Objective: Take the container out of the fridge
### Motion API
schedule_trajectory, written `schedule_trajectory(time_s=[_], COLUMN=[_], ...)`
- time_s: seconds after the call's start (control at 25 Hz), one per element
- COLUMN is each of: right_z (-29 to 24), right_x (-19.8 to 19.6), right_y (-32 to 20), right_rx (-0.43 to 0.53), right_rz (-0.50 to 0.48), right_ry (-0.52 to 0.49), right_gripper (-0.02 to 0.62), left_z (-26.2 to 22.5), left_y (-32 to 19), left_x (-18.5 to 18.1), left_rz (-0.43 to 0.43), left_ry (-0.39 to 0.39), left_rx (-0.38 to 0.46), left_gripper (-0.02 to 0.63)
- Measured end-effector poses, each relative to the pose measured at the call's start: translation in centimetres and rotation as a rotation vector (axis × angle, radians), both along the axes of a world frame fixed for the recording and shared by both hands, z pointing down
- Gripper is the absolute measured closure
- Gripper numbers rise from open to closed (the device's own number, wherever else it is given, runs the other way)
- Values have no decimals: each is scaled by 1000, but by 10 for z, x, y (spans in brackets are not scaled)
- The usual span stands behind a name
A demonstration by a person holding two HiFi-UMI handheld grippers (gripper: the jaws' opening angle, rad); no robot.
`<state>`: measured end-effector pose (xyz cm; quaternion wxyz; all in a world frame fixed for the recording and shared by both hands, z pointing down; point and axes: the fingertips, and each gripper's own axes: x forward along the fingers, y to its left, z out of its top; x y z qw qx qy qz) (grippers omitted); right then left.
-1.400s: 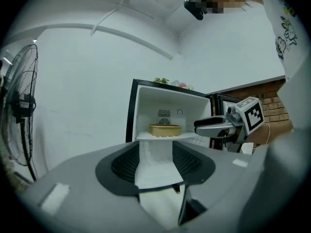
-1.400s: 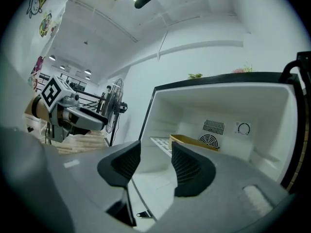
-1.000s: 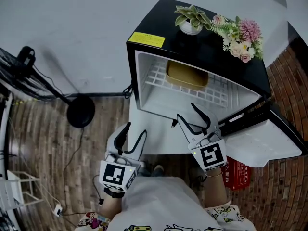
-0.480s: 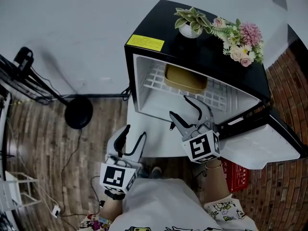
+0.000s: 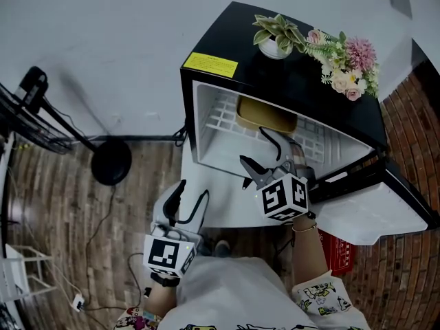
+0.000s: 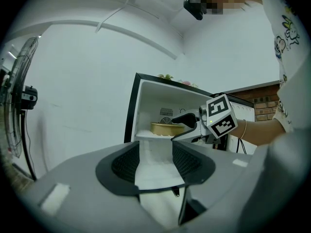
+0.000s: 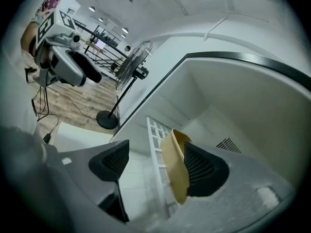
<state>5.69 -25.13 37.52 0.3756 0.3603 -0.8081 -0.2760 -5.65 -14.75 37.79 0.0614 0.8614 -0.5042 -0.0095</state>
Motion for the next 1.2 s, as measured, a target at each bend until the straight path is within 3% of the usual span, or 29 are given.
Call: schedule_trajectory(time_s=[0.52,0.84,1.2], right_z=[16,28,20], right_x=[3,3,4], right_y=[-31,-37,-31], right_rx=[-4,-72,-85], right_rz=[21,18,28], right_ry=[206,270,259], right_gripper=[215,216,340], left_z=[1,1,-1], left_y=[0,3,6], left_x=[-7,-14,-23], left_rz=[-6,-17,-27], left_ry=[13,19,21], left_rx=[1,6,14], left_gripper=[394,396,397])
